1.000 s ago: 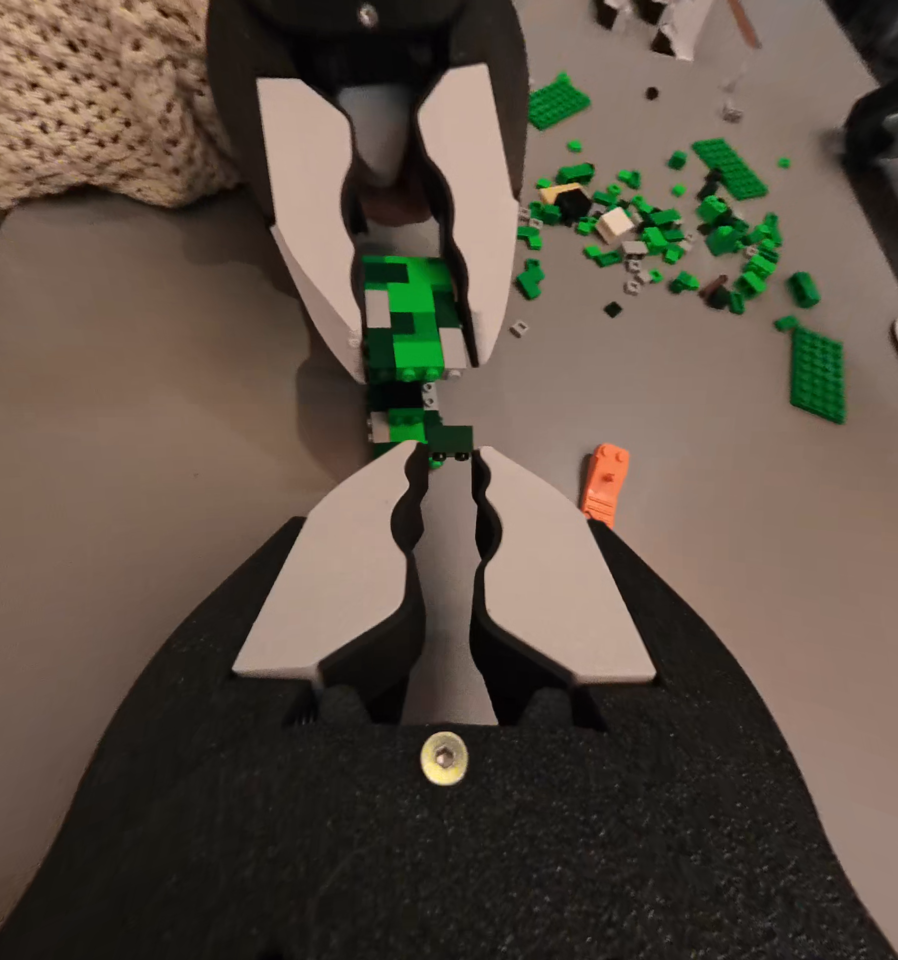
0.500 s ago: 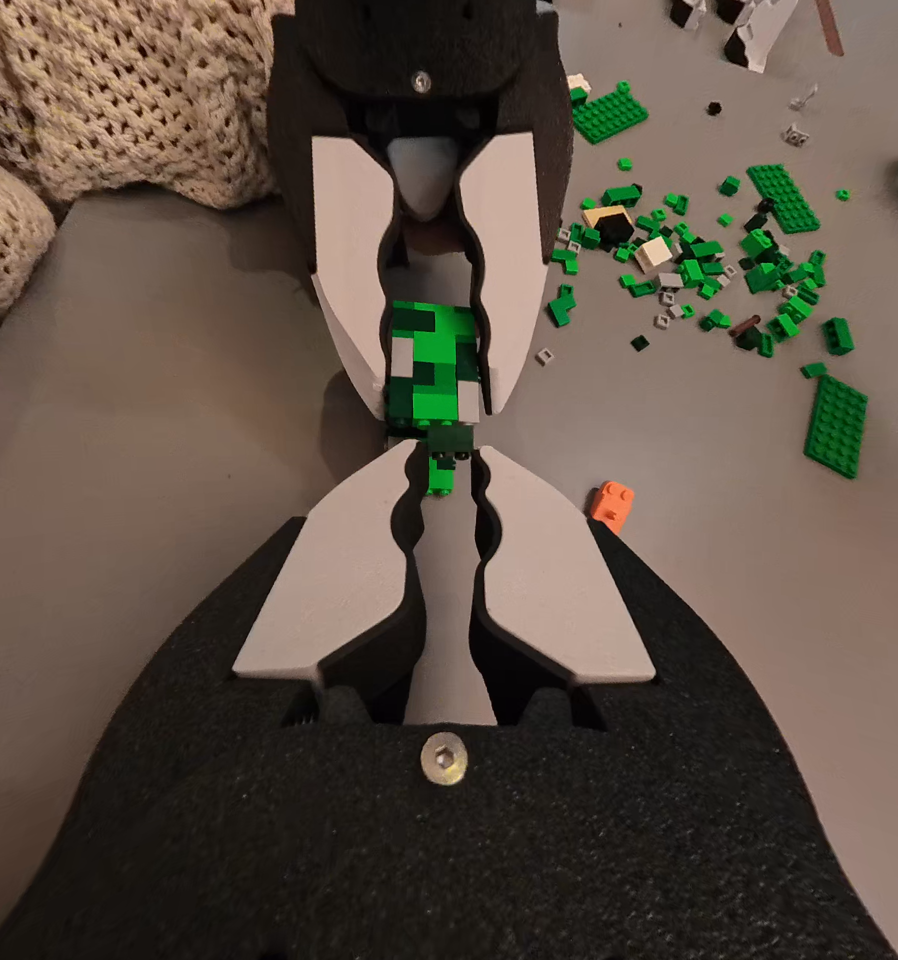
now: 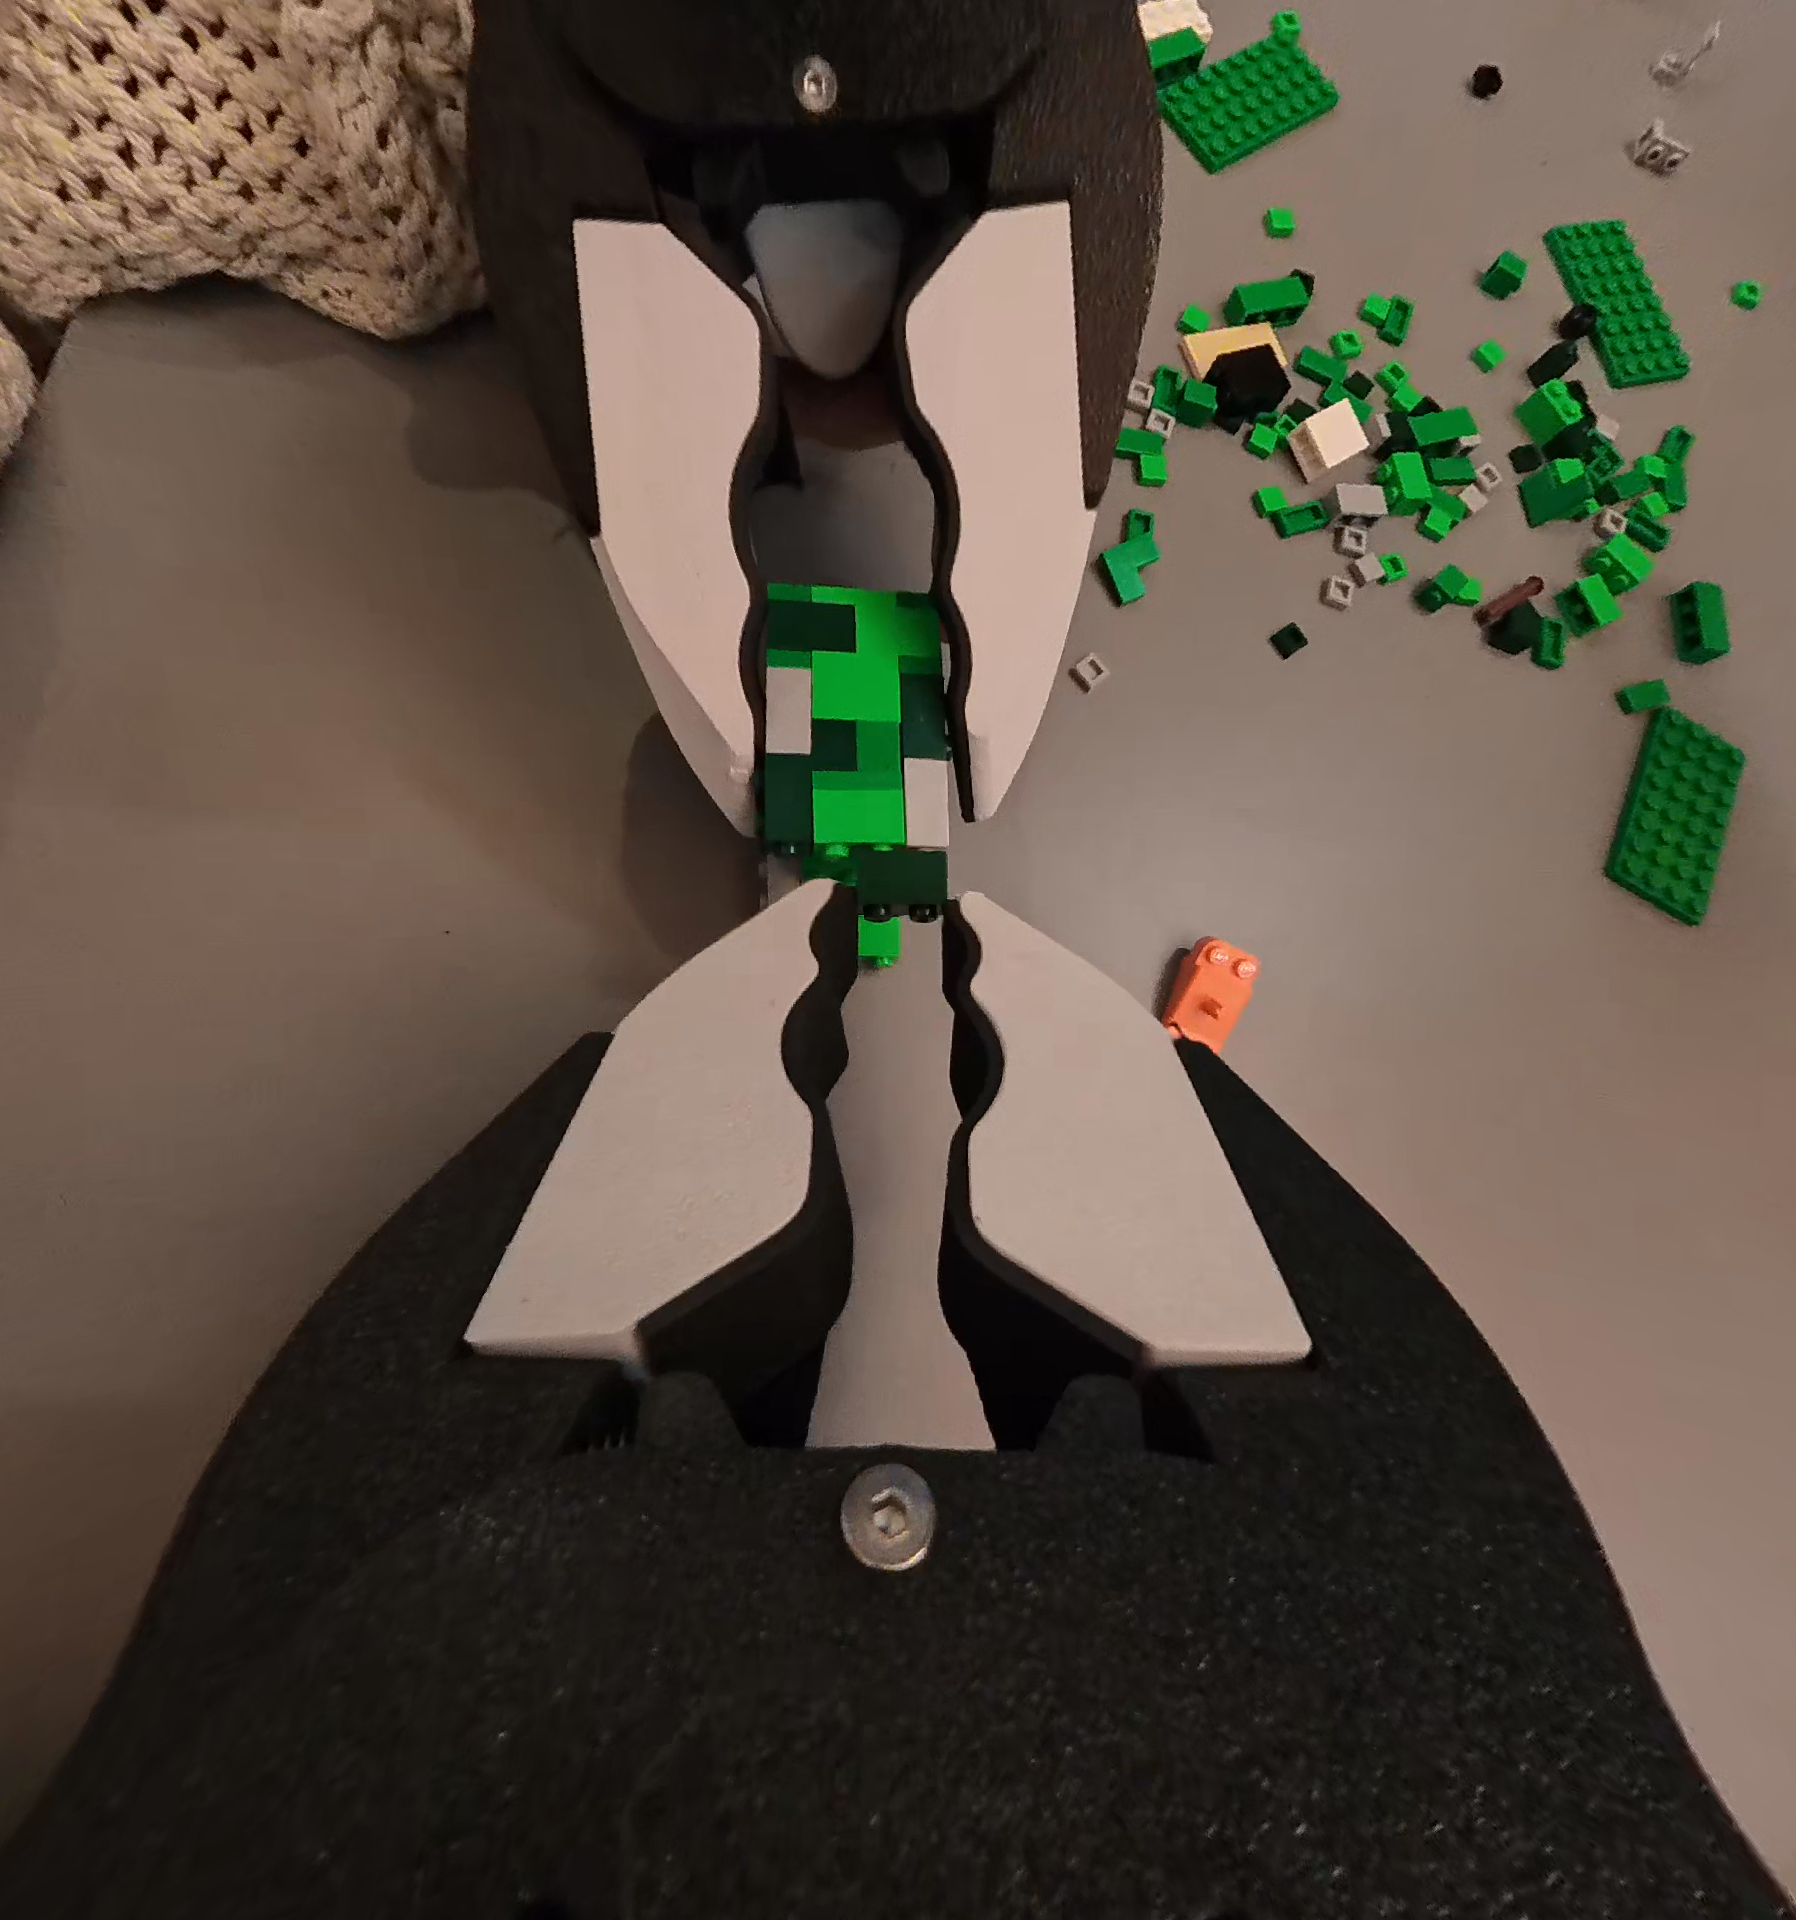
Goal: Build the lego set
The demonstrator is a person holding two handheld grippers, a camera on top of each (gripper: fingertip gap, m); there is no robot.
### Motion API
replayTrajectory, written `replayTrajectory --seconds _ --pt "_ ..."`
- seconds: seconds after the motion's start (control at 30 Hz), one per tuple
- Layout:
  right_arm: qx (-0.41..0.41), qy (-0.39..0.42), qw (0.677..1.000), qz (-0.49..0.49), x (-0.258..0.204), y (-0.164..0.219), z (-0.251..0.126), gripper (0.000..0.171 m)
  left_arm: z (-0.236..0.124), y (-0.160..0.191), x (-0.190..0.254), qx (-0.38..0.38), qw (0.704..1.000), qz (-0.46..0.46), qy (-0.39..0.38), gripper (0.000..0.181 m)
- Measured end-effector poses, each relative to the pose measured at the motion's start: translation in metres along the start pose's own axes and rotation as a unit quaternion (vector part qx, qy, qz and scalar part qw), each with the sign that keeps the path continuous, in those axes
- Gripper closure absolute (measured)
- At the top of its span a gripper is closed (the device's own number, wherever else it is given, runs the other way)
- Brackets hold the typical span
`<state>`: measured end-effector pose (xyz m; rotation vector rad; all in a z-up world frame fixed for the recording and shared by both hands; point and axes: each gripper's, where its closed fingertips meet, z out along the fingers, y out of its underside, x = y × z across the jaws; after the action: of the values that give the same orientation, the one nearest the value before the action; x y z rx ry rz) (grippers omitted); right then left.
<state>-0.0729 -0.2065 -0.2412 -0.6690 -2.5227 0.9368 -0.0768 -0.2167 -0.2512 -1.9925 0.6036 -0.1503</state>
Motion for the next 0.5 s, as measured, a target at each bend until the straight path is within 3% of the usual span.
replayTrajectory --seconds 0.5 --pt "0.032 -0.027 0.999 0.012 0.0 0.0003 -0.0004 0.156 0.0017 -0.001 0.0007 0.009 1.0 -0.004 0.005 0.143"
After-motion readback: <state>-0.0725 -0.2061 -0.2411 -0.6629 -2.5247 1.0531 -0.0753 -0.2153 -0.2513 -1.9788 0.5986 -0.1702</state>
